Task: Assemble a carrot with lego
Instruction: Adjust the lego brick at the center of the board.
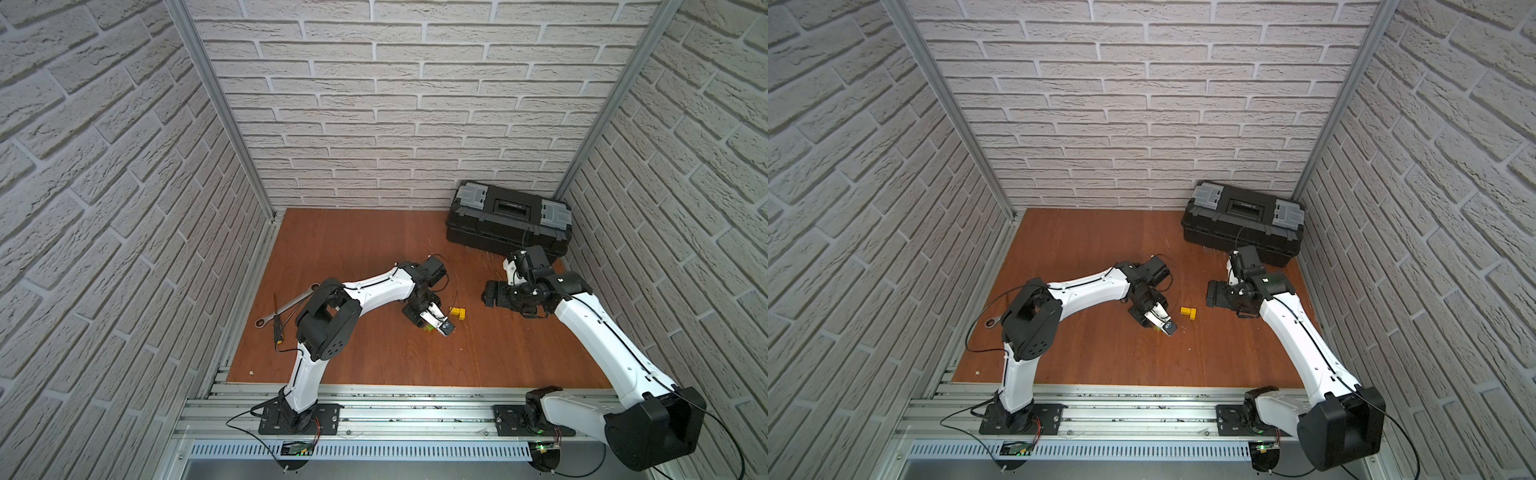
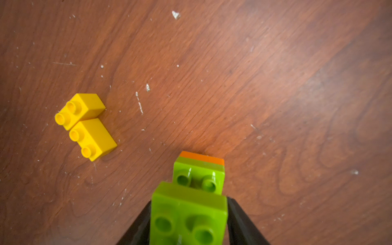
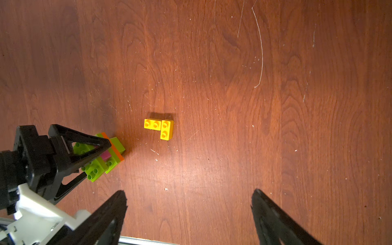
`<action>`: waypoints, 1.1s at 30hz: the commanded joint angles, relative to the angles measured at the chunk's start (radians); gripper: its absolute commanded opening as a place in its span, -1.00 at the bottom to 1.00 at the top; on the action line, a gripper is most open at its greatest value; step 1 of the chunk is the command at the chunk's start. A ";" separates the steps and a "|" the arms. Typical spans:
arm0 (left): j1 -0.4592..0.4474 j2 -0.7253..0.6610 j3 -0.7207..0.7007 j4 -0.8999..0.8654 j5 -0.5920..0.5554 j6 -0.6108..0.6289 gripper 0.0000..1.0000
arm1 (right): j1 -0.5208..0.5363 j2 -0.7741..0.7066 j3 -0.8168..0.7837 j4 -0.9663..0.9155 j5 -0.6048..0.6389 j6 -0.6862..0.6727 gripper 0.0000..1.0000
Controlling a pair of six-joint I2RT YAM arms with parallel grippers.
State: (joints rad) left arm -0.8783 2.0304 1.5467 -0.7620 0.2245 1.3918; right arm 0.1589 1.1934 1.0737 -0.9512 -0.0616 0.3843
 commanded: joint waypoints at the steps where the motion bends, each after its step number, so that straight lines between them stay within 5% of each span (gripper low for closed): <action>1: -0.013 -0.001 -0.011 -0.007 0.001 -0.055 -0.03 | -0.004 0.017 0.000 0.024 -0.030 -0.012 0.85; 22: -0.088 -0.065 -0.106 0.107 -0.089 -0.734 -0.13 | -0.004 0.037 0.005 0.045 -0.129 0.012 0.80; 33: -0.102 -0.059 -0.129 0.138 -0.202 -0.914 -0.07 | -0.004 0.031 0.015 0.019 -0.136 -0.002 0.80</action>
State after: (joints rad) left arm -0.9764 1.9942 1.4414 -0.6437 0.0650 0.5507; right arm 0.1589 1.2324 1.0733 -0.9268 -0.1852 0.3866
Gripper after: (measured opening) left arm 0.463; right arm 0.899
